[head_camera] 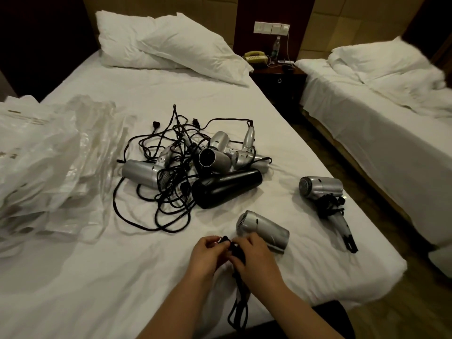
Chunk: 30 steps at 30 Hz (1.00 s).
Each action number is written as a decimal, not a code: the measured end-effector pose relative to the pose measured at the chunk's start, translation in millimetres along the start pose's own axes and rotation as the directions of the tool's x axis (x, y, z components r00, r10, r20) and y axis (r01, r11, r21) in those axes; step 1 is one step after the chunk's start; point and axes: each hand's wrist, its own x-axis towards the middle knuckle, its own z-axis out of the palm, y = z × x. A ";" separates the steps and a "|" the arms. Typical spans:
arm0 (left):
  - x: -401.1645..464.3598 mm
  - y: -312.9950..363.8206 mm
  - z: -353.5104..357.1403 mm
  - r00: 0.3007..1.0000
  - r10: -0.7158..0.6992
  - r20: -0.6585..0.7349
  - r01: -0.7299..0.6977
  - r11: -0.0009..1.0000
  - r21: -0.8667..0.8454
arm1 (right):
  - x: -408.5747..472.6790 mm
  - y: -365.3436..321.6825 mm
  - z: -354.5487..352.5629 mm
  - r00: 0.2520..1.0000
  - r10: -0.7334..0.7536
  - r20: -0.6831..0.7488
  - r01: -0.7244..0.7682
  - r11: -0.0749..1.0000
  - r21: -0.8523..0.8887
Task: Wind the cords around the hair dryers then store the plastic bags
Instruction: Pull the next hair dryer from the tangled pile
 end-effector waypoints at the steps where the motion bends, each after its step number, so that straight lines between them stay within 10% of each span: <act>1: -1.5 0.4 -2.0 1.000 0.001 0.009 -0.001 1.000 -0.028 | 1.0 -1.5 2.7 0.999 0.032 -0.014 -0.032 0.999 0.028; 5: -2.9 -5.5 -12.5 0.988 0.126 0.086 -0.144 0.955 0.259 | 2.1 -0.2 3.0 0.984 0.154 -0.092 -0.134 0.971 0.199; 8: -5.1 -15.4 -7.8 0.949 0.192 0.249 -0.307 0.737 0.602 | -2.9 1.4 -2.6 0.964 0.210 -0.162 -0.150 0.937 0.316; 15: -2.3 5.3 15.4 0.808 0.427 0.405 -0.560 0.346 0.753 | -11.3 9.5 -26.0 0.955 0.262 -0.141 -0.160 0.853 0.496; 30: 20.3 27.7 3.8 0.883 0.032 0.469 -0.287 0.827 0.484 | 4.1 24.7 -64.9 0.976 0.176 0.127 -0.206 0.936 0.285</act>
